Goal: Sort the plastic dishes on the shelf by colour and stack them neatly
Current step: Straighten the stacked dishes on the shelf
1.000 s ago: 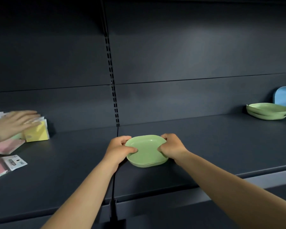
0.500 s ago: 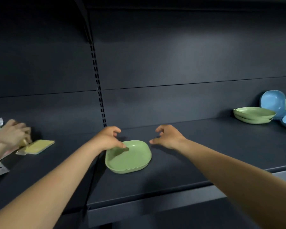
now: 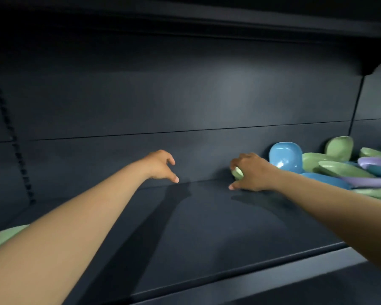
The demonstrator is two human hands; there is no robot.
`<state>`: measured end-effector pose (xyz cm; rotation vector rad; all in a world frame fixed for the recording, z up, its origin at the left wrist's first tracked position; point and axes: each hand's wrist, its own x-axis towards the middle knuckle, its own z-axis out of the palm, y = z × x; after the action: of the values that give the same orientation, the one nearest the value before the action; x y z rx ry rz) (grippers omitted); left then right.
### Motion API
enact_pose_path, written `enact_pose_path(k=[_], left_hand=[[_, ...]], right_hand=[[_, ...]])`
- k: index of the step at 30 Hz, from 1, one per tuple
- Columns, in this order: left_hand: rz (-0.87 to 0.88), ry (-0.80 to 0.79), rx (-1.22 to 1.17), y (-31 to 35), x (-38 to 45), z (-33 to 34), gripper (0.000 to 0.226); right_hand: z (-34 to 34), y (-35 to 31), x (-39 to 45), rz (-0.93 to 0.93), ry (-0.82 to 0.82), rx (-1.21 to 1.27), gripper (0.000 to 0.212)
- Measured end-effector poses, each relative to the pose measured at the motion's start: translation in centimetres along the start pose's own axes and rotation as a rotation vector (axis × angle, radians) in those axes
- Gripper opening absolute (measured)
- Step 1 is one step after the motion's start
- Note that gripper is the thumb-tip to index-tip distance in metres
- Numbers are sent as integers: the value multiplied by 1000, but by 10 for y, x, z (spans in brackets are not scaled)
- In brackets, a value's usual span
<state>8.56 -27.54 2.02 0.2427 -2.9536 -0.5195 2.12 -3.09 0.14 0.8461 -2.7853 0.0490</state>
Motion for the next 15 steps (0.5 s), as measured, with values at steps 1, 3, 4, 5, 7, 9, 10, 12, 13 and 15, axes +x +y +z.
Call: enact_pose_path(k=[1,3,4,5,7,9,10,12,13,15], left_hand=[[-4,-21,-2,20,9,11,60],[-11,-32,10,56,26,29,60],[-15,-29,14,70,34,36,60],[-22,-30,13,82,41,41,60],[-43,-37,6,103,55,51,60],[-70,-31,-3,117,67,57,59],[-83,-20,-10,122,73,61,57],[-121,-1,-35,131,85,68,55],[-142,-1,-47,136,91,73,53],[-173,-28,-92,144,103,83,40]], right_hand=[[-1,25,-1,7,-8,-14,60],[-4,70,-1,7,-9,-50,58],[-6,89,0,6,-6,-56,58],[-8,106,1,5,-9,-54,57],[-11,136,2,4,-13,-67,58],[-11,159,4,11,-21,-100,60],[-10,170,5,18,-27,-107,60],[-5,189,12,42,-49,-93,60],[-3,197,16,54,-62,-69,59],[2,210,25,91,-99,25,58]])
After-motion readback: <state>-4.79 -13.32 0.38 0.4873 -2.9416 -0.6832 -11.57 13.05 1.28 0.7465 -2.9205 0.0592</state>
